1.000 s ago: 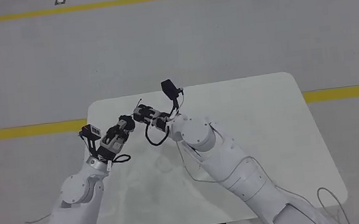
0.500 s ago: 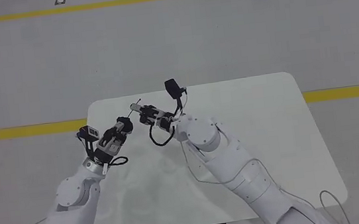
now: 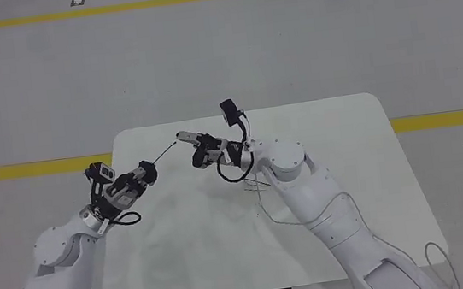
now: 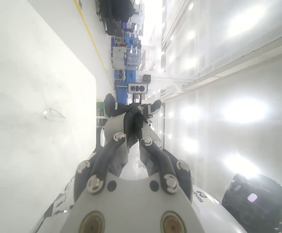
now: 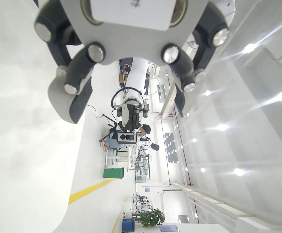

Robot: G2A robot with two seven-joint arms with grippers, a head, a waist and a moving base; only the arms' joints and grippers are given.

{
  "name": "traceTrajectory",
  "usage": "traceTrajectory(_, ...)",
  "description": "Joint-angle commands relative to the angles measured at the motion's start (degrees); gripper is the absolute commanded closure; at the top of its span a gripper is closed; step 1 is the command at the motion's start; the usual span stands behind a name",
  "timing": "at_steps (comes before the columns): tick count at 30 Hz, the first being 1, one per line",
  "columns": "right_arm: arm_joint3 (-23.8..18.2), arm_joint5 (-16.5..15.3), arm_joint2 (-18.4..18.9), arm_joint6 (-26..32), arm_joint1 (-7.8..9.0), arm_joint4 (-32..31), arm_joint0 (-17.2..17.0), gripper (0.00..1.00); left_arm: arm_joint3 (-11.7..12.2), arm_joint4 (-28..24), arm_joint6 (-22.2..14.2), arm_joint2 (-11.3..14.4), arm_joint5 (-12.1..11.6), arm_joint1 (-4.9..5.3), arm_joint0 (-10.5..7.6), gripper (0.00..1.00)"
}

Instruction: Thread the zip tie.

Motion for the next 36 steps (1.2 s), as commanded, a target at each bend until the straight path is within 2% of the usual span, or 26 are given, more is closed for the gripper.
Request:
traceTrajectory(1, -0.04, 0.01, 0.0, -0.08, 0.0, -0.03, -0.02, 0.0, -0.02, 0.05, 0.41, 0.04, -0.08, -0.01, 0.01, 1.0)
traceTrajectory(6, -0.04, 0.01, 0.0, -0.08, 0.0, -0.03, -0.02, 0.0, 0.01, -0.25, 0.67, 0.21, 0.21, -0.05, 0.02, 1.0)
traceTrajectory(7, -0.04, 0.01, 0.0, -0.08, 0.0, -0.03, -0.02, 0.0, -0.15, -2.35, 0.94, 1.11, 2.09, -0.2, 0.01, 1.0)
traceTrajectory(8, -0.04, 0.01, 0.0, -0.08, 0.0, -0.03, -0.02, 0.0, -0.49, -2.83, 0.81, 1.34, 2.73, -0.19, -0.27, 1.0)
traceTrajectory(9, -0.08, 0.01, 0.02, -0.04, 0.04, 0.56, -0.45, 0.0, -0.5, -1.21, 0.31, 1.24, 2.53, -0.02, -0.47, 1.0)
traceTrajectory(12, 0.74, -0.16, 1.18, 4.23, 0.43, 4.2, -0.64, 0.0, 0.79, -0.18, -4.11, 0.41, 4.5, 0.55, -1.23, 1.0)
traceTrajectory(13, 1.33, -0.39, 1.71, 6.07, 0.64, 5.3, -0.52, 0.0, 1.39, 0.43, -7.31, 0.1, 6.04, 0.89, -1.71, 1.0)
traceTrajectory(15, 2.43, -0.84, 2.57, 8.44, 0.93, 7.33, -0.4, 0.0, 2.53, 1.17, -10.81, -0.72, 6.89, 1.36, -2.55, 1.0)
traceTrajectory(16, 3.13, -1.06, 2.96, 9.85, 1.11, 8.3, -0.35, 0.0, 3.2, 1.47, -13.72, -0.86, 7.8, 1.65, -3.13, 1.0)
traceTrajectory(18, 4.35, -1.34, 3.64, 12.26, 1.39, 10.23, -0.34, 0.0, 4.38, 2.17, -16.74, -1.1, 7.93, 2.02, -3.92, 1.0)
traceTrajectory(20, 5.78, -1.36, 4.22, 15.81, 1.61, 13.84, -0.67, 0.0, 5.55, 2.48, -21.54, -0.61, 8.22, 2.4, -4.75, 1.0)
traceTrajectory(21, 6.29, -1.54, 4.59, 15.99, 1.74, 14.05, -0.68, 0.0, 5.62, 3.91, -23.04, -0.34, 7.2, 2.59, -5.24, 1.0)
traceTrajectory(36, 6.29, -1.54, 4.59, 15.99, 1.74, 14.05, -0.68, 0.0, 5.68, 4.38, -23.04, -0.22, 6.8, 2.65, -5.35, 1.0)
